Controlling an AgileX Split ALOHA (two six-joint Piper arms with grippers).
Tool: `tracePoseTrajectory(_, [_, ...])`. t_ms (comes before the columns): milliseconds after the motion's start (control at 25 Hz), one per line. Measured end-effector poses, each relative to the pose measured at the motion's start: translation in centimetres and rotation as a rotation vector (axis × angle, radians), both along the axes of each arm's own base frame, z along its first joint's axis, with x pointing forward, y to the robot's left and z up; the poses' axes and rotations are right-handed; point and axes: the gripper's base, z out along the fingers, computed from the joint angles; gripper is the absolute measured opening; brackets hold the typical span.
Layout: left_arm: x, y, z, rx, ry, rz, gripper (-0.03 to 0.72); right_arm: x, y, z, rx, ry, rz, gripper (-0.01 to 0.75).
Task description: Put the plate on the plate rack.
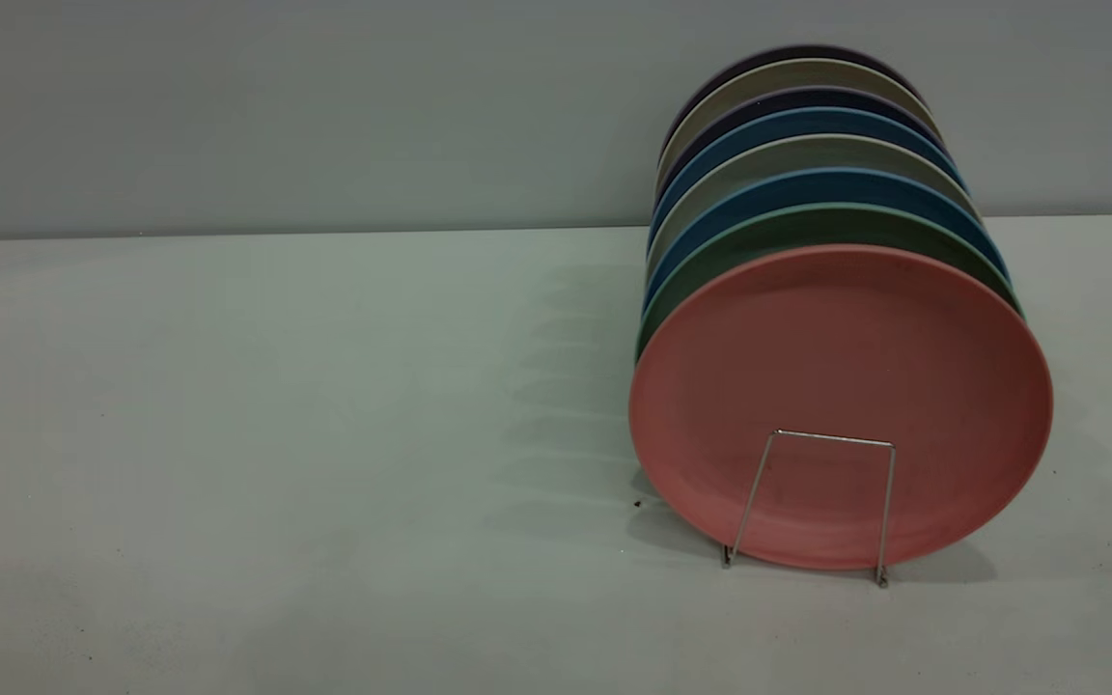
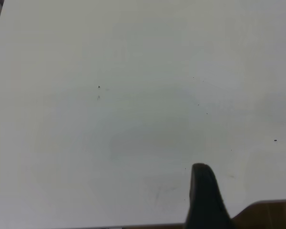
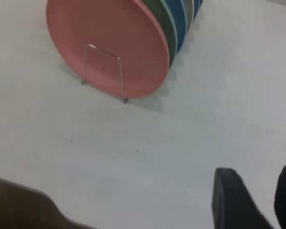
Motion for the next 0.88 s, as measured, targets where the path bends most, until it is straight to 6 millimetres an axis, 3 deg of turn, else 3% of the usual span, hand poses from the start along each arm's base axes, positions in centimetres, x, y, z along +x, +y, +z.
tracePoseTrajectory(880, [0.0,0.06,0.0,0.0,0.0,-0.061,0.497,-0.01,0.0,-0.02,0.0,0.0,0.0,0.237])
